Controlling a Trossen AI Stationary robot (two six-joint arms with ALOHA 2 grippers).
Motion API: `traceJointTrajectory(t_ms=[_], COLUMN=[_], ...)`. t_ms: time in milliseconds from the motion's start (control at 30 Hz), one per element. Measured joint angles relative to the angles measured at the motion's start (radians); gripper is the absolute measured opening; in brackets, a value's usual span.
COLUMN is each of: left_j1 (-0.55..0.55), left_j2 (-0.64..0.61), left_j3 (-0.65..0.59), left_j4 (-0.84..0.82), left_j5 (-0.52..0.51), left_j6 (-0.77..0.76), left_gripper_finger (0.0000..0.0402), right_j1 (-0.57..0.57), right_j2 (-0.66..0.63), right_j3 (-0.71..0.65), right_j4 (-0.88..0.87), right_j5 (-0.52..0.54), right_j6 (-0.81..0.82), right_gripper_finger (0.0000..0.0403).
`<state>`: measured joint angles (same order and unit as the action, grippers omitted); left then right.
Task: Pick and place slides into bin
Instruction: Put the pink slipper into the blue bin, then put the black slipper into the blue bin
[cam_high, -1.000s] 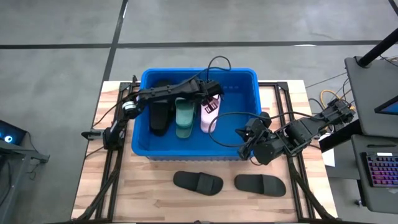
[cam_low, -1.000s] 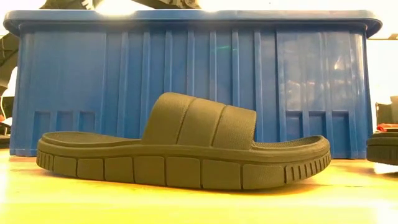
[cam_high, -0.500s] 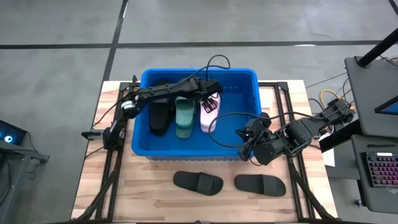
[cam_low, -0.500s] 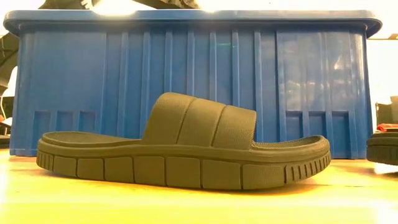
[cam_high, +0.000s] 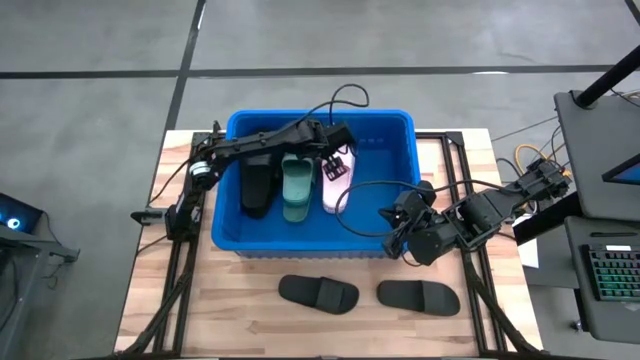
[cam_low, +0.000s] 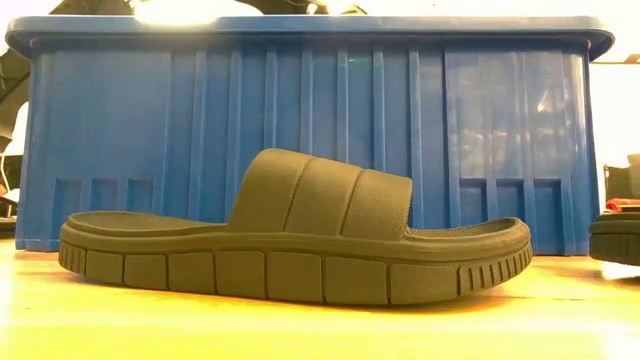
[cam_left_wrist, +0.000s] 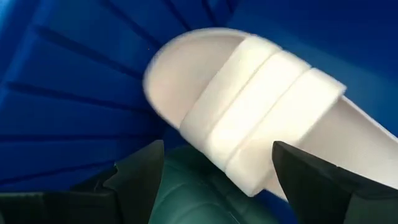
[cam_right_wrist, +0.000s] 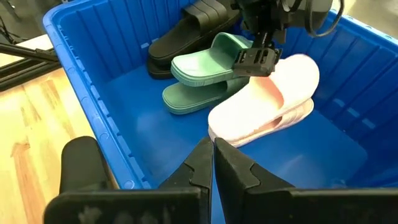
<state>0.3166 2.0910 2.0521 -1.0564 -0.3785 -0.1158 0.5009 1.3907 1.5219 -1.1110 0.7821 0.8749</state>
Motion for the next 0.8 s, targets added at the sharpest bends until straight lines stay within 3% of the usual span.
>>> traceJointTrajectory(t_ms=[233, 633, 800], left_j1=[-0.034, -0.155, -0.234], left_j2=[-0.049, -0.312, -0.375], left_j3=[-0.001, -0.001, -0.003], left_j4=[-0.017, -0.008, -0.065], left_j5=[0.034, 0.083, -0.05], left_j6=[0.004, 0.02, -0.01], left_gripper_finger=[0.0283, 0.0283, 0.0283], right_j1=[0.051, 0.174, 0.203], right_j2=[-0.019, -0.025, -0.034], right_j3=[0.0, 0.001, 0.032], right_j4=[-0.015, -0.174, -0.193], right_j5=[0.007, 0.053, 0.056], right_j6=[0.047, 0.233, 0.23], right_gripper_finger=[0.0008, 0.0008, 0.0008])
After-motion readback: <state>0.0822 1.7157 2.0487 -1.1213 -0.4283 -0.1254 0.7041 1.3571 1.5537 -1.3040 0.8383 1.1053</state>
